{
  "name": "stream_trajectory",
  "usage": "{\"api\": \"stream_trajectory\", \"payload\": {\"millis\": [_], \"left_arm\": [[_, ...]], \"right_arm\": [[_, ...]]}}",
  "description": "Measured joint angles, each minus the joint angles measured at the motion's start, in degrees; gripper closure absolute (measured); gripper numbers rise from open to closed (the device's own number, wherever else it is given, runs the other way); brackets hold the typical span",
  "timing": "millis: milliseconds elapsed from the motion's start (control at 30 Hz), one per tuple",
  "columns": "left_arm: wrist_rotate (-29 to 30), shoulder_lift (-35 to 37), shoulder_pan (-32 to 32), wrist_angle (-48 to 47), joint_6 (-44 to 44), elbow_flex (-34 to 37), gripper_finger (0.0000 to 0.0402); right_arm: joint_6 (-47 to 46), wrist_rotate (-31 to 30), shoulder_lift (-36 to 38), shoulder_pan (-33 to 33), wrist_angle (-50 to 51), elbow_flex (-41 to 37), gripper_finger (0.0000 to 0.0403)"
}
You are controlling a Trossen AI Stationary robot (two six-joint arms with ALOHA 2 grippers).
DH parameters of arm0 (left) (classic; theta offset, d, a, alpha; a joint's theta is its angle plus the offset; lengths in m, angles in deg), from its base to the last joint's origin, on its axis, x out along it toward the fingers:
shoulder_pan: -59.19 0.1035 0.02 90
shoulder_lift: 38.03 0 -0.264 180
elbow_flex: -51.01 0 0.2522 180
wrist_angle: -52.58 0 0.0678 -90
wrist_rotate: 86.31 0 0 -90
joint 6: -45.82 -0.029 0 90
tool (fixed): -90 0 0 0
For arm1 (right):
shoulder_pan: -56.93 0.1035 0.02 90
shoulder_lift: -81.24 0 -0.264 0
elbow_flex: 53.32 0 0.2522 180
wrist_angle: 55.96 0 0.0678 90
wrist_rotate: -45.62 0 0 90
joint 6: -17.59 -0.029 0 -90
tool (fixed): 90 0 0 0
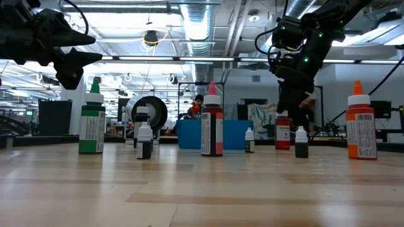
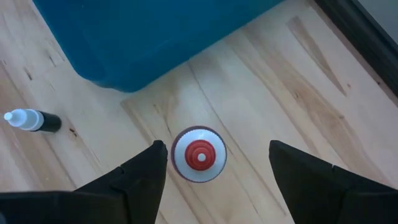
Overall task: Pick & Place food coloring
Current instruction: Put the large red food coloring bottle into the blue bin
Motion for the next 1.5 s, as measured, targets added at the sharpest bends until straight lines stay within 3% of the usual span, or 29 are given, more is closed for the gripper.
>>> {"api": "stream_trajectory", "payload": {"millis": [400,1000,1500], "left_arm": [[0.0,0.0,0.0,0.0,0.0,0.0,0.0239],[0.1,0.0,0.0,0.0,0.0,0.0,0.0239],[0.2,0.0,0.0,0.0,0.0,0.0,0.0239]], "right_arm": [[-0.1,-0.2,0.0,0.0,-0.3,0.0,0.0151],[-0.6,-0.6,0.1,0.0,-0.8,0.1,0.0316],[-0.6,0.3,0.2,0.0,-0.6,0.2,0.0375]]}}
